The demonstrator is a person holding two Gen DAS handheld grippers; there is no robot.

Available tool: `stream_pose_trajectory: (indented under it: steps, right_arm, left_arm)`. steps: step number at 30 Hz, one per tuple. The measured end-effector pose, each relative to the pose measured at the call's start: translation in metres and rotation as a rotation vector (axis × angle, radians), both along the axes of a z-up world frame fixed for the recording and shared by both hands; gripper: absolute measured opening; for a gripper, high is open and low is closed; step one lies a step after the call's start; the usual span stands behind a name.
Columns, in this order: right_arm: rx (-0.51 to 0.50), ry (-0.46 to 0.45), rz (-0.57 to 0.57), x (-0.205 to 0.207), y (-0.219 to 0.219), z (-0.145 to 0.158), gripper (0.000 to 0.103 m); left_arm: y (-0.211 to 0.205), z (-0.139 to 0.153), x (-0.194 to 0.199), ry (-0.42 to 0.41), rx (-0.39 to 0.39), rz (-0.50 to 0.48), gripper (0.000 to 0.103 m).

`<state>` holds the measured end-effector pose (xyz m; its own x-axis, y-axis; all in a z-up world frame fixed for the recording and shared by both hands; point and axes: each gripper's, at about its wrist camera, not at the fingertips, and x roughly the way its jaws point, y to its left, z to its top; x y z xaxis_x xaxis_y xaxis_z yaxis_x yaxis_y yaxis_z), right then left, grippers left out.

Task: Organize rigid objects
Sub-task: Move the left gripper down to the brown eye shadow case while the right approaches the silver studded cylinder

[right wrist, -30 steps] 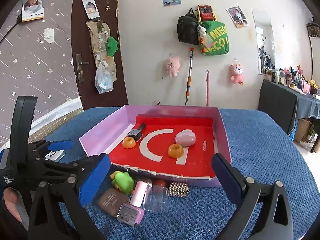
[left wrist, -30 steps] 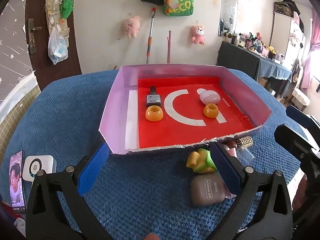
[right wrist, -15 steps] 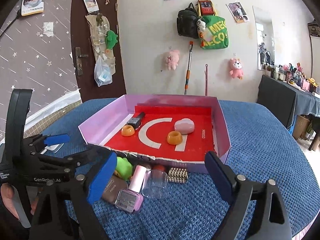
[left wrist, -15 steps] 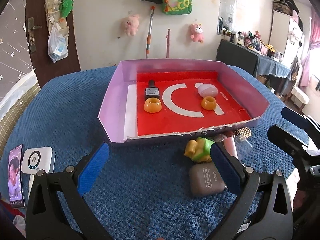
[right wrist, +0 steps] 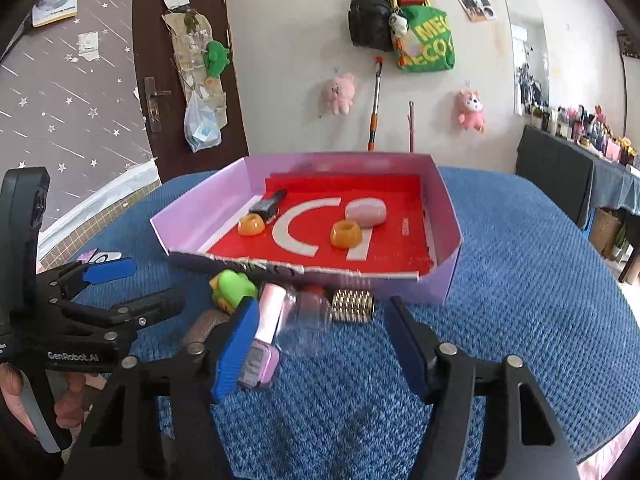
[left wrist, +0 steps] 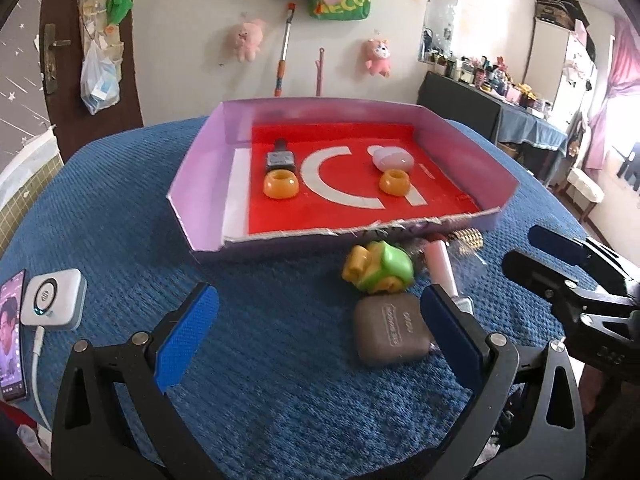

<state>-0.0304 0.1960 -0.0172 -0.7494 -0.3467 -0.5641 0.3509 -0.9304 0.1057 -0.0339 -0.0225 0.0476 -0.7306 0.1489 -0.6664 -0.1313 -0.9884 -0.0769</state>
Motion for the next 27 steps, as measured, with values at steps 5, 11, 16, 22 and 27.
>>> stream_pose_trajectory:
  steps: [5,11,16,22,27]
  right_arm:
    - [-0.006,-0.037,-0.026,-0.005,0.007,-0.008,0.067]
    - [0.001,-0.078,-0.035,-0.012,0.008,-0.017,0.067]
    - [0.0,-0.083,-0.035,-0.018,0.007,-0.018,0.067]
    - [0.014,-0.077,-0.091,-0.034,0.017,-0.016,0.067]
    - [0.014,-0.114,-0.104,-0.05,0.021,-0.023,0.067]
  left_arm:
    - [0.006,-0.008,0.001,-0.024,-0.004,-0.014,0.103]
    - [0.01,-0.02,0.002,-0.056,-0.019,-0.017,0.103]
    - [0.013,-0.029,-0.001,-0.082,-0.03,-0.02,0.103]
    - [0.021,-0.033,-0.004,-0.092,-0.023,-0.043,0.103]
    - [0.019,-0.036,-0.005,-0.1,0.002,-0.045,0.103]
